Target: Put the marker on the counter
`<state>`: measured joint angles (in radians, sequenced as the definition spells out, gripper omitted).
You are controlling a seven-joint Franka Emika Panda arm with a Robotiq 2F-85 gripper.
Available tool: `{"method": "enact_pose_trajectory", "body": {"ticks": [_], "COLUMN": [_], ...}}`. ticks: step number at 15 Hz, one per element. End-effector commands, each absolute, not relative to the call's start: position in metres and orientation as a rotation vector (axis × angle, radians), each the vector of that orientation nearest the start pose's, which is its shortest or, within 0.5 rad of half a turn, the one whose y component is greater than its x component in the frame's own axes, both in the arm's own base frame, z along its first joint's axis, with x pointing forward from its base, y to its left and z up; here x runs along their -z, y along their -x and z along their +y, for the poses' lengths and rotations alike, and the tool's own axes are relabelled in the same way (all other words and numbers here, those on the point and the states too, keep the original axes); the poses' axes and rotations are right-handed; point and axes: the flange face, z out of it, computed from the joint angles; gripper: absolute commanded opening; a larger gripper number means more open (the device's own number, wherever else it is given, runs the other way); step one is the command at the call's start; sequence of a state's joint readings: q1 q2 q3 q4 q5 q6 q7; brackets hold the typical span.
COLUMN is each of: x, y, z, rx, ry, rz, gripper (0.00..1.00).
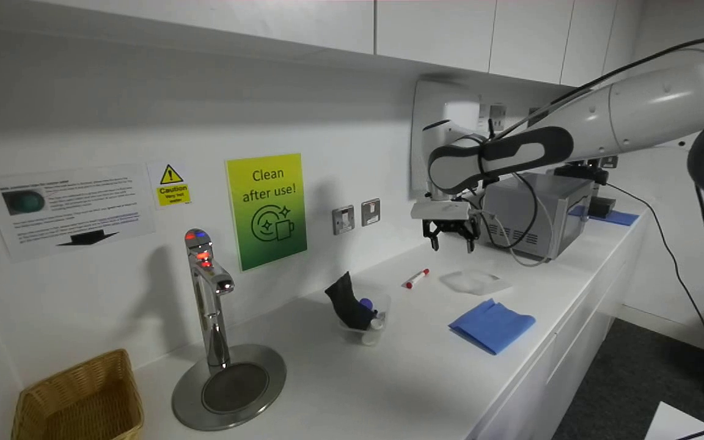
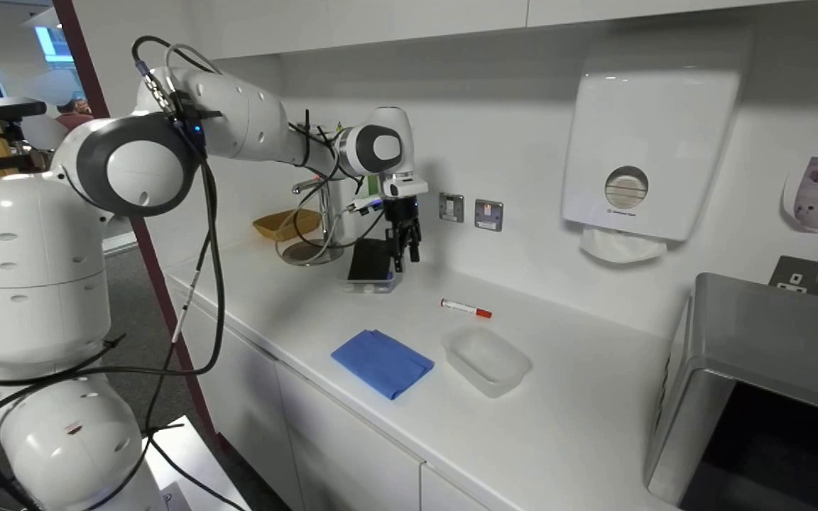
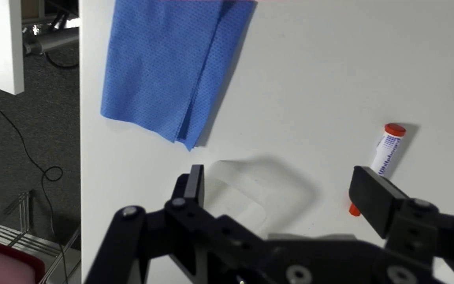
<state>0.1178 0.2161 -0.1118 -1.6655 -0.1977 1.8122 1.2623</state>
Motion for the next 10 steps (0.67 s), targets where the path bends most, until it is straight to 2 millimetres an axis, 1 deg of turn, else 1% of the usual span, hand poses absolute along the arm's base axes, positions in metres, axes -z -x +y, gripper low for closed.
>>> {"method": "enact_pose_trajectory", "body": {"ticks": [1,4,5,7,10], "x": [-0.488,-0.494,-0.488,-0.491,-0.491], "y": [-0.568,-0.546,-0.571,-0.559,-0.554], "z": [-0.014,-0.020,-0.016,-0.019,-0.018], "rx": [0.141,0.159,0.088,0.090,0.091], "ry": [2.749,2.743,2.761,2.761,2.762], "rz": [1.901,1.913,1.904,1.908,1.907], "gripper": [1.00,1.00,1.00,1.00,1.00]}}
